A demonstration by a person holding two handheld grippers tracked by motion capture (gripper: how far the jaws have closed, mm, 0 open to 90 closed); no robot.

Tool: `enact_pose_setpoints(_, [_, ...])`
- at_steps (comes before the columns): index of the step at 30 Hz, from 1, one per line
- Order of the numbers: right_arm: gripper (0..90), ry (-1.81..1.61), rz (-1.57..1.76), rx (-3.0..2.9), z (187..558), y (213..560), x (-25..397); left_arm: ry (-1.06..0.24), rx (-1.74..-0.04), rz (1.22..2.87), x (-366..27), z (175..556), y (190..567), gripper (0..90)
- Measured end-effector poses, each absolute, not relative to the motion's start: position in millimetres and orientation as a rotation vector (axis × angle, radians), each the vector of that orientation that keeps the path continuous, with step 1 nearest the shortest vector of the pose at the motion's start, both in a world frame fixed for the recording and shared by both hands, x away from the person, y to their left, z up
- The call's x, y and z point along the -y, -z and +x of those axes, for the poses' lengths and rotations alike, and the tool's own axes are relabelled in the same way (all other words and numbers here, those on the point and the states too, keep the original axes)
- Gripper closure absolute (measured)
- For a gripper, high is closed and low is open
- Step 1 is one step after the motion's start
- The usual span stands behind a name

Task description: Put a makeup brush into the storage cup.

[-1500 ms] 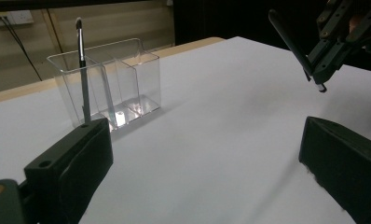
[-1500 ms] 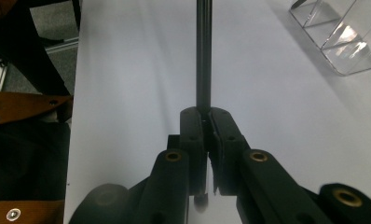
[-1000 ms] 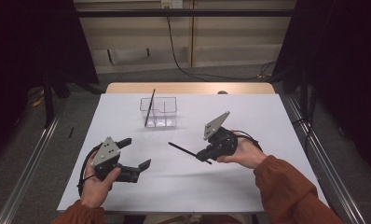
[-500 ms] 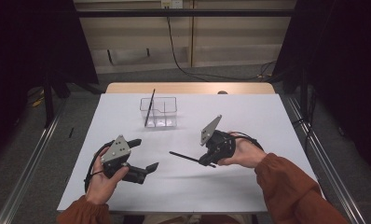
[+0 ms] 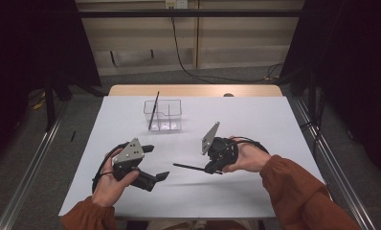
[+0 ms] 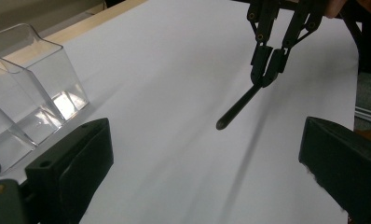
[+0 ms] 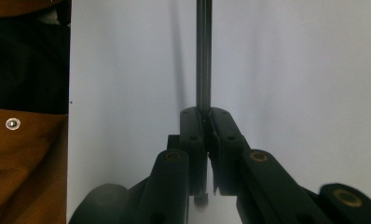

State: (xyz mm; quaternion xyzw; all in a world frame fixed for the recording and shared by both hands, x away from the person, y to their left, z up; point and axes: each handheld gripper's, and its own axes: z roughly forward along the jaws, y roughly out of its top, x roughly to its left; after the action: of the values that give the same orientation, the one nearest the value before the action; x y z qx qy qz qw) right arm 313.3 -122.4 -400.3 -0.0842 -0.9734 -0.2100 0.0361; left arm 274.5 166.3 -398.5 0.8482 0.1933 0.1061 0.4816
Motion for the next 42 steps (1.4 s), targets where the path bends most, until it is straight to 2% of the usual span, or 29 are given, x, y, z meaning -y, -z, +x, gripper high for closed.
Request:
enact_pose_setpoints(21, [84.4,0.545,-0.174,3.012,311.0,399.9,114.8,-0.186,-0.388,2.179,-129.6,281.9,397.4,3.4])
enact_pose_setpoints(42, [84.4,0.425,-0.130,3.025,310.8,400.9,107.4,-0.023,-0.288,2.388,-108.6,292.5,398.8,5.9])
